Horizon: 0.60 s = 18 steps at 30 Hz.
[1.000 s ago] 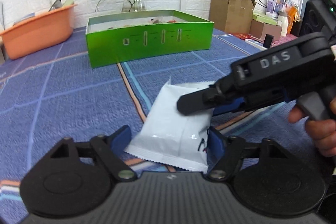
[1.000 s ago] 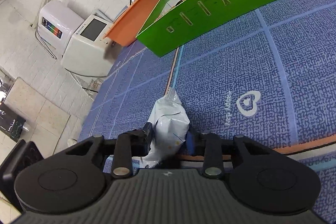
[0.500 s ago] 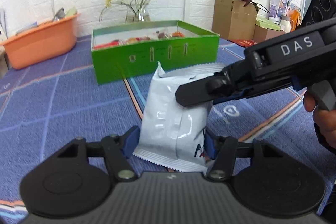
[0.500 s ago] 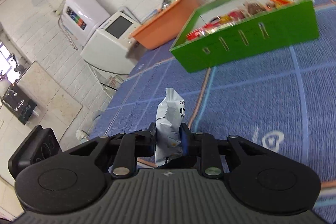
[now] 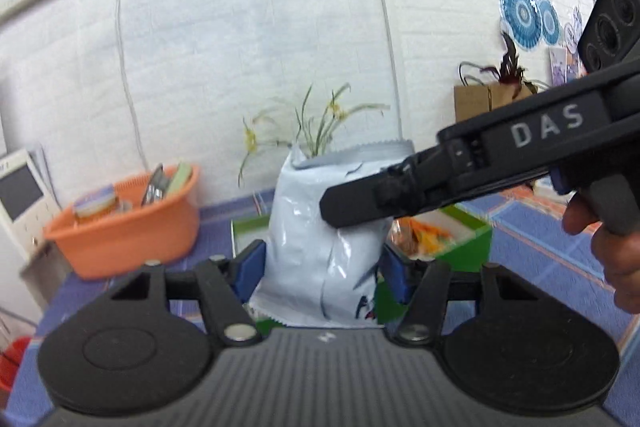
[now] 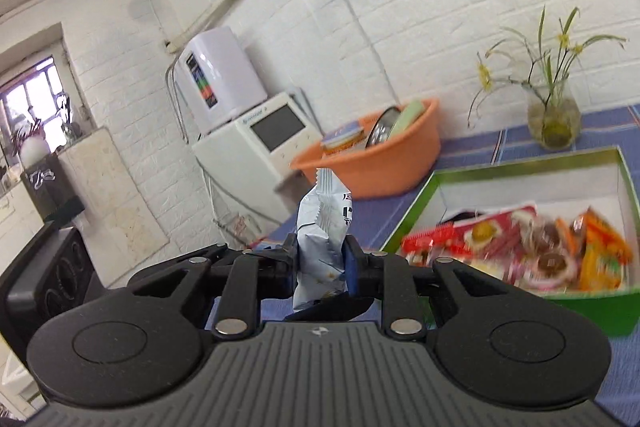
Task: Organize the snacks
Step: 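Carry the white packet over the green box and open the right gripper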
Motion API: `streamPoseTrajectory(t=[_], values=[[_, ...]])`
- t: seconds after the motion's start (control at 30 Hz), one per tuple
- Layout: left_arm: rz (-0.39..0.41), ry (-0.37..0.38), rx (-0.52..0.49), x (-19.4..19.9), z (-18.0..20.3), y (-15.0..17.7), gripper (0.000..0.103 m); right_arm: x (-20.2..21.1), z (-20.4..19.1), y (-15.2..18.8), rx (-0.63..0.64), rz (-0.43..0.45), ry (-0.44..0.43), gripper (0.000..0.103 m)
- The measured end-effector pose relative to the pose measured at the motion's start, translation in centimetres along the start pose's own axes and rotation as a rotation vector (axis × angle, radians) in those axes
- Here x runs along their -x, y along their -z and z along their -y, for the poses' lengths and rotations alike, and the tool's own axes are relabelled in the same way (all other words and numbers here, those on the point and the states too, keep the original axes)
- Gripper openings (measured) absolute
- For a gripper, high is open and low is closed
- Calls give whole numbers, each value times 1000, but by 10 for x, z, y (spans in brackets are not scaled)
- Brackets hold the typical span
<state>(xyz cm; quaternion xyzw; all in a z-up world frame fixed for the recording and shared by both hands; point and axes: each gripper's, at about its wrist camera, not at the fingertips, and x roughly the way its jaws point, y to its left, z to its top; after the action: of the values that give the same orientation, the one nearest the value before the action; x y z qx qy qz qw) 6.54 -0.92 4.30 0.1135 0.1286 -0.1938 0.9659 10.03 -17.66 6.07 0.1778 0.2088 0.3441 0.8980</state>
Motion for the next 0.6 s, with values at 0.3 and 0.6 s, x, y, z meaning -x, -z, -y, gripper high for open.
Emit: streamPoseTrajectory(t=[0.3, 0.6], values=[[26, 20, -80, -63, 8, -32, 60, -7, 34, -33, 62, 64, 101, 42], [14, -1, 32, -111, 9, -16, 60, -27, 87, -14, -108, 145, 79, 42]])
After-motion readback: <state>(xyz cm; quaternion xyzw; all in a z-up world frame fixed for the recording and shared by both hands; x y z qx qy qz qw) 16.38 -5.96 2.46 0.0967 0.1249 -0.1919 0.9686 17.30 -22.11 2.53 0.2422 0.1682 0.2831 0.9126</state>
